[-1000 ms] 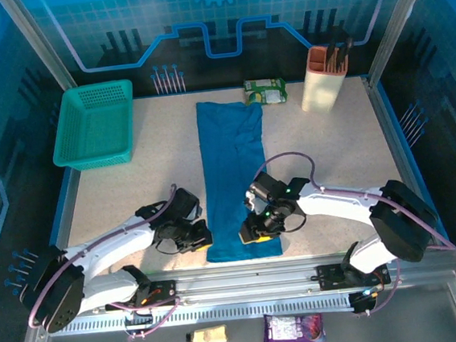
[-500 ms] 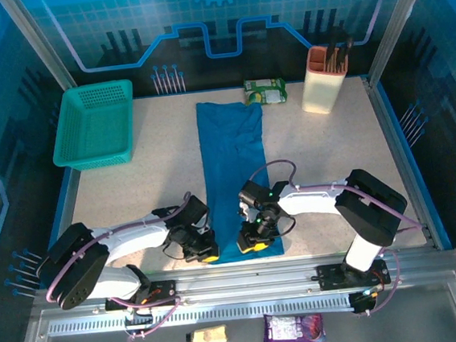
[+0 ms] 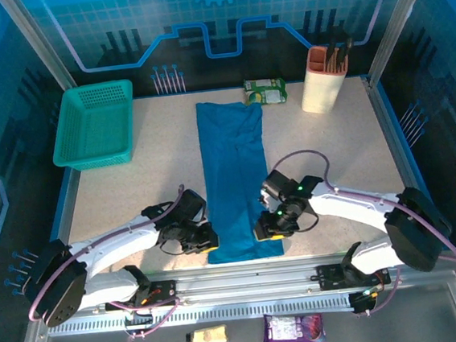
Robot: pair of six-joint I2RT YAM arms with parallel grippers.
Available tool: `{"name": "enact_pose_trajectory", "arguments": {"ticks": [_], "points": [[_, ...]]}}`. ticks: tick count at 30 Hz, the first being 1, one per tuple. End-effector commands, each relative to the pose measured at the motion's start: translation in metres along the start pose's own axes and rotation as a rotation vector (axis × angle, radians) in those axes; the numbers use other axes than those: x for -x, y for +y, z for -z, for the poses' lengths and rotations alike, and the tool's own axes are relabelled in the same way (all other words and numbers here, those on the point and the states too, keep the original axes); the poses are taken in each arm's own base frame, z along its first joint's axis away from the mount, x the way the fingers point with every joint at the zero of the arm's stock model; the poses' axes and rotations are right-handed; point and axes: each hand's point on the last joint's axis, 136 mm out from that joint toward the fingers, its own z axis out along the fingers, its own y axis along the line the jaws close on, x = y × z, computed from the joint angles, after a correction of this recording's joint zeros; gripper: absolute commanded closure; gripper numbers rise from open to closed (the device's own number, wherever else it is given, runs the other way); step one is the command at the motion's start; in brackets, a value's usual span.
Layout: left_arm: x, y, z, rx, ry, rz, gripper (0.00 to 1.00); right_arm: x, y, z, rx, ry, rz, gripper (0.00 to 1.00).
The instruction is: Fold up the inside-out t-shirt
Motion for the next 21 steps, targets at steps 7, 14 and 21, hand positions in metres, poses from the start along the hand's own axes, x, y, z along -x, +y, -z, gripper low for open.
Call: {"name": "enact_pose_trajectory", "arguments": {"ticks": [7, 14, 21], "points": [[-0.003, 0.02, 0.001, 0.076, -0.002, 0.054, 0.84, -0.044, -0.038, -0.013, 0.008, 0.135, -0.065, 0.54], [-0.006, 0.026, 0.0, 0.091, 0.004, 0.062, 0.83, -0.04, -0.042, -0.024, 0.013, 0.13, -0.08, 0.55], [-0.008, 0.031, 0.003, 0.115, -0.002, 0.062, 0.78, -0.039, -0.048, -0.032, -0.005, 0.132, -0.096, 0.59]]}}
